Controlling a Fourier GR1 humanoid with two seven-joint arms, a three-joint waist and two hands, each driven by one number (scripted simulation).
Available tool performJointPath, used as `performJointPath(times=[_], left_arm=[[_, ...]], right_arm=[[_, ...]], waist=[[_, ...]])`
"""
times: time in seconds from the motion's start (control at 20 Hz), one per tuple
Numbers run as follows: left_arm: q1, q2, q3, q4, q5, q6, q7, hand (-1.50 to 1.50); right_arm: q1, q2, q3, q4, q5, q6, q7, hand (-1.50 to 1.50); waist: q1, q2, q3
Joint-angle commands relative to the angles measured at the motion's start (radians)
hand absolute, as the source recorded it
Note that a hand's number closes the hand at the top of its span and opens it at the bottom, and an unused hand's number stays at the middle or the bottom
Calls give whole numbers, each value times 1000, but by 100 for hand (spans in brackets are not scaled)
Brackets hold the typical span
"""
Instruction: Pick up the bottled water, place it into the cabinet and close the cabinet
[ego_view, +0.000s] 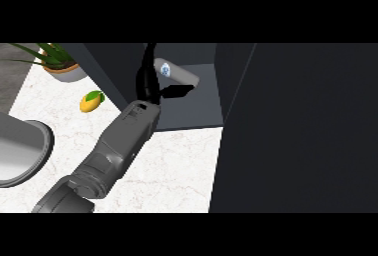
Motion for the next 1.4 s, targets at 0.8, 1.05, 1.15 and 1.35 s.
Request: performJointPath(times=[0.8, 1.05, 1.15, 1.35], left_arm=[[150, 0, 8, -269, 245, -550, -203, 150], [221, 0, -74, -397, 302, -653, -119, 150], [292, 0, -113, -496, 309, -699, -85, 150], [441, 0, -194, -719, 367, -640, -51, 150]], right_arm=[[-4, -13, 54, -91, 88, -32, 98, -150], [56, -52, 59, -98, 112, -50, 44, -150], [45, -50, 3, -47, 59, -45, 6, -150], [77, -87, 31, -103, 85, -56, 28, -150]], waist=[[50, -23, -1], [64, -34, 0], [86, -35, 1], [91, -43, 1]])
